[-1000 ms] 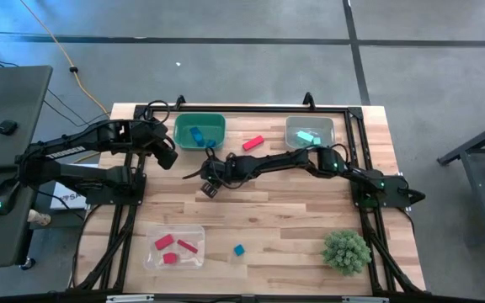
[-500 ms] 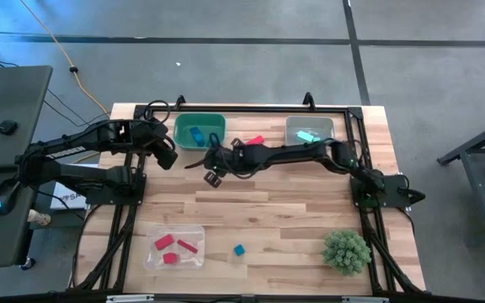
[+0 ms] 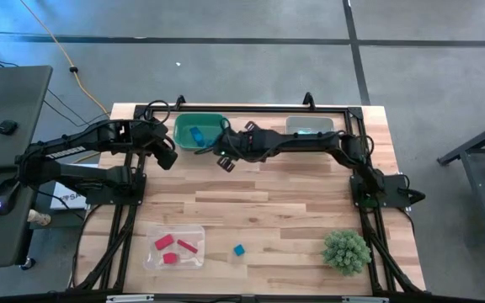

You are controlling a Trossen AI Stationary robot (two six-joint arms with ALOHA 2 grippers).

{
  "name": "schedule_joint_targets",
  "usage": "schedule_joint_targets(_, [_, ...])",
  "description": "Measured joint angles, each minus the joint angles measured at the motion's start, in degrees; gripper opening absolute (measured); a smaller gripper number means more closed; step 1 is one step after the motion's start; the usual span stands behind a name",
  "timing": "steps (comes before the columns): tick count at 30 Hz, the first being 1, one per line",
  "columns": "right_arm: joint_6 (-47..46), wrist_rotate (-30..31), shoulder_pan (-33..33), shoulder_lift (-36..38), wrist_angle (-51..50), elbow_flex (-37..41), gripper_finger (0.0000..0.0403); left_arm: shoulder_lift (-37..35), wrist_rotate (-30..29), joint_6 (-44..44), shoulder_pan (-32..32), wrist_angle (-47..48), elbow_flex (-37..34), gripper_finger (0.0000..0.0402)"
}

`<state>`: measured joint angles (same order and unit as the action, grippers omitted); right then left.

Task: Sort & place blocks by color
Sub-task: Put the light blue block into the grey bin

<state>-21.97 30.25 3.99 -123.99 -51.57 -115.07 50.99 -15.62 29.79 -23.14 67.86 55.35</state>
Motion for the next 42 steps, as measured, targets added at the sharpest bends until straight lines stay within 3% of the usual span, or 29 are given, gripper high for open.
schedule_joint_targets(20, [-0.44, 15.99, 4.48, 7.76, -24.65, 2.16, 0.0099, 0.00, 0.02, 0.15, 0.00, -0.01, -0.02, 0.0101])
schedule_joint_targets(28, [-5.62, 16.42, 7.35, 17.08, -21.29, 19.32, 0.0099, 0.01, 0.00, 0.13, 0.00, -0.05, -0.02, 0.0101])
schedule_joint_targets(35, [-11.34, 10.55, 12.11, 27.70, -12.59, 35.99, 0.0099, 0.00, -0.02, 0.05, -0.11, -0.31, -0.02, 0.0101])
schedule_joint_targets(42, [-15.64, 4.13, 19.25, 34.02, -10.05, 45.79, 0.0099, 0.01, -0.02, 0.06, -0.11, -0.40, -0.02, 0.0101])
